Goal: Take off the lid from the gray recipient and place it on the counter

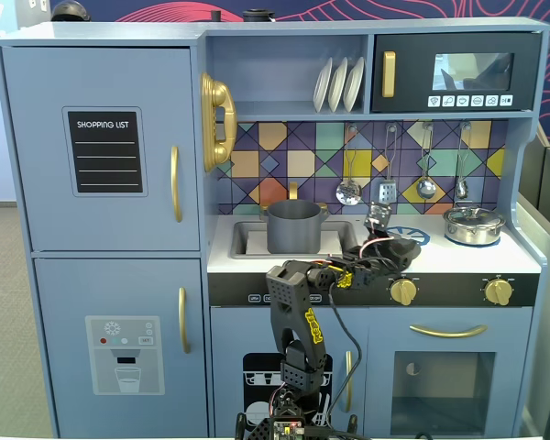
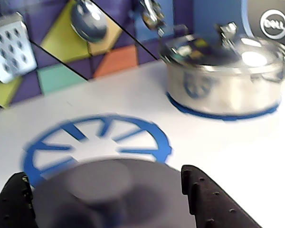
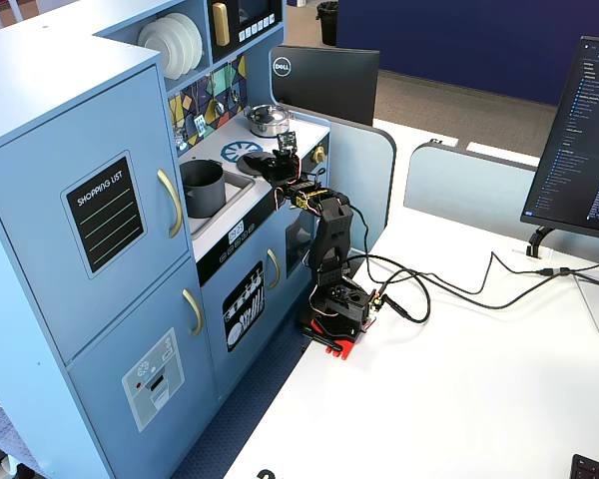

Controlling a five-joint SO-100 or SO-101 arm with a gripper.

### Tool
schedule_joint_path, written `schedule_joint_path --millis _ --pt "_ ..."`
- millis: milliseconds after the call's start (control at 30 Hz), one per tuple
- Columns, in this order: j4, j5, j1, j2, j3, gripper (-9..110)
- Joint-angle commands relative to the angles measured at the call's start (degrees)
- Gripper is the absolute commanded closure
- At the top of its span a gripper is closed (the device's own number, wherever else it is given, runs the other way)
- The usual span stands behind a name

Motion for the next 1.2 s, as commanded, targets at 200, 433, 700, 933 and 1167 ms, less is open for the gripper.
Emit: schedule_joint_path --millis 200,433,700,933,1167 --pt "21.53 3.34 -2.55 27.77 -1.23 77" --pt "84.73 10.11 -15.47 56.16 -1.76 102" --pt "100.99 6.77 -28.65 71.98 19.78 102" --pt "95.45 1.58 -33.05 76.64 42.71 102" --pt "100.02 2.72 -35.42 76.73 48.16 102"
